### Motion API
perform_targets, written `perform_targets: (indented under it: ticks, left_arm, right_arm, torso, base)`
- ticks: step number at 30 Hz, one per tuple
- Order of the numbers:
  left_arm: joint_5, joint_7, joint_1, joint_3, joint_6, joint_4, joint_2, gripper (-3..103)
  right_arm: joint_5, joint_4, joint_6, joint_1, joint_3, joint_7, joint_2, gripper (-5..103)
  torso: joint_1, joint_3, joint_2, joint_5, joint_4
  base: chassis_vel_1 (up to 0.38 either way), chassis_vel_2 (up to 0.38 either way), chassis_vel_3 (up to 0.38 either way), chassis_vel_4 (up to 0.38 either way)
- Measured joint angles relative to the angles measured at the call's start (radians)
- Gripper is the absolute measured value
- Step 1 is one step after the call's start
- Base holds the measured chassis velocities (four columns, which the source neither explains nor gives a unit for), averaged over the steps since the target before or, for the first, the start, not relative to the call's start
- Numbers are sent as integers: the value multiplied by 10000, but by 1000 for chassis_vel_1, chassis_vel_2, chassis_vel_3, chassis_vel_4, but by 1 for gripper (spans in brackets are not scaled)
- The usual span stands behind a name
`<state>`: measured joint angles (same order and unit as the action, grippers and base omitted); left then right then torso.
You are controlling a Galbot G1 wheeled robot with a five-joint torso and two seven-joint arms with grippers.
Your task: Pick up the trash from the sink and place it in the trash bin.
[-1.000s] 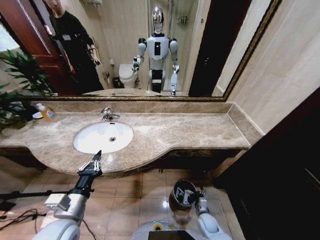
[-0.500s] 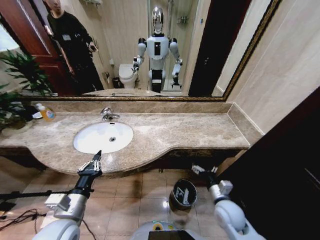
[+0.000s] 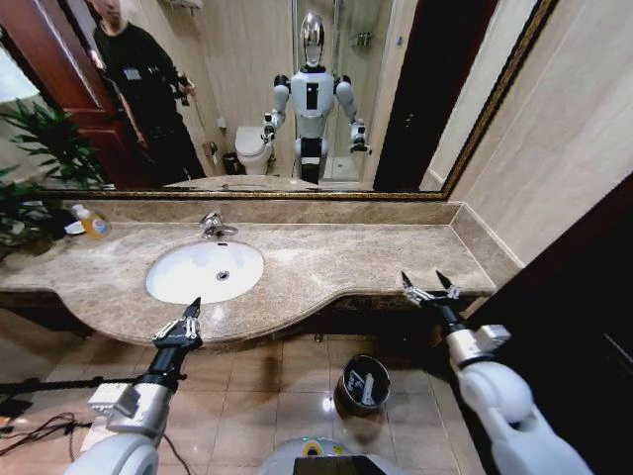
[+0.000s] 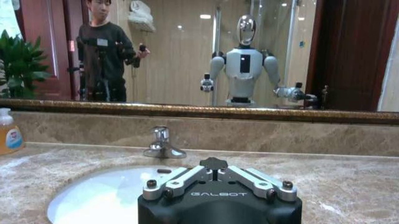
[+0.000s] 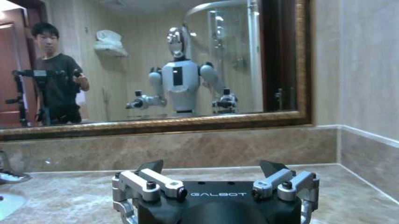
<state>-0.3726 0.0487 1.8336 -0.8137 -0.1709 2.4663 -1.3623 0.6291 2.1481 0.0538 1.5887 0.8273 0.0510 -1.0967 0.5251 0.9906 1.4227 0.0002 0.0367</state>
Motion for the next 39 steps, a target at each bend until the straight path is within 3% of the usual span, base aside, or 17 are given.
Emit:
perform_targets:
  ticks: [7, 11, 19, 39]
  left_arm:
    - [0, 1, 0, 0, 0, 0, 0, 0]
    - [0, 1, 0, 0, 0, 0, 0, 0]
    - [0, 1, 0, 0, 0, 0, 0, 0]
    - [0, 0, 0, 0, 0, 0, 0, 0]
  right_arm:
    - [390, 500, -405, 1297, 657, 77, 60, 100]
    - [98, 1760, -192, 1946, 534, -310, -323, 100]
    - [-249, 2720, 668, 1990, 161, -940, -751, 100]
    - [-574, 2613, 724, 1888, -17, -1116, -740, 100]
  torso:
    - [0, 0, 0, -2, 0]
    - [-1, -1, 0, -3, 1]
    - [-1, -1, 0, -2, 1]
    - [0, 0, 0, -2, 1]
  base:
    - [0, 0, 0, 0]
    - [0, 0, 0, 0]
    - [0, 0, 0, 0]
    - [0, 0, 0, 0]
